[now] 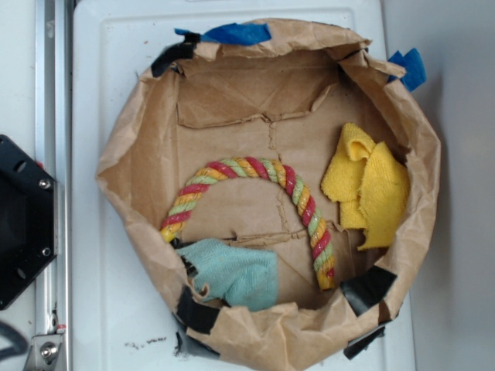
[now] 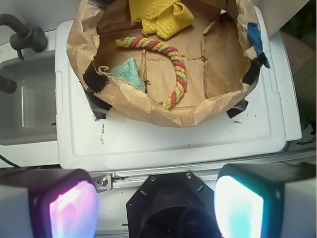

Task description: Grab the multicolored rope.

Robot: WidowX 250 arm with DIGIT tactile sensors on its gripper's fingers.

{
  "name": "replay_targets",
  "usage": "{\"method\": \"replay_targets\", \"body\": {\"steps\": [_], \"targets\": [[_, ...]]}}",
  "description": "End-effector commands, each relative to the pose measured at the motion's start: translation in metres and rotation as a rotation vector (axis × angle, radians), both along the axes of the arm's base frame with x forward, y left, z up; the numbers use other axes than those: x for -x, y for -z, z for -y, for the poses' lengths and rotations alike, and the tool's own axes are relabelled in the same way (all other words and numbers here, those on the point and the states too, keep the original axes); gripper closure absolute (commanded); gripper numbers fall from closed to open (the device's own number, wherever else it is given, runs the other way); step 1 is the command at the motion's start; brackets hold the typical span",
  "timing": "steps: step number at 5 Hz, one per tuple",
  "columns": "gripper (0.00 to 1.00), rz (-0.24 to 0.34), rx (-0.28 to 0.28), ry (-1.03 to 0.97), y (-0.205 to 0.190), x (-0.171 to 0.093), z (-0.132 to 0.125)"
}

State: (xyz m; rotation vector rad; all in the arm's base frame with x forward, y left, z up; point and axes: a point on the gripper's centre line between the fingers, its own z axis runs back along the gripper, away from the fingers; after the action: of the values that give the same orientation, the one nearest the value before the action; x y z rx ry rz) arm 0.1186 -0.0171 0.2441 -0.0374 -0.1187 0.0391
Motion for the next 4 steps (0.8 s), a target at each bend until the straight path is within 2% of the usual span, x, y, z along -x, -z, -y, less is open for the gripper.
{"method": "replay_targets", "body": {"steps": [1, 3, 4], "targets": [[0.00, 0.000, 0.000, 0.000, 0.000, 0.000, 0.000], [0.00, 0.032, 0.020, 0.234, 0.003, -0.082, 0.018], [0.00, 0.067, 0.029, 0.455, 0.016, -0.089, 0.033]]}}
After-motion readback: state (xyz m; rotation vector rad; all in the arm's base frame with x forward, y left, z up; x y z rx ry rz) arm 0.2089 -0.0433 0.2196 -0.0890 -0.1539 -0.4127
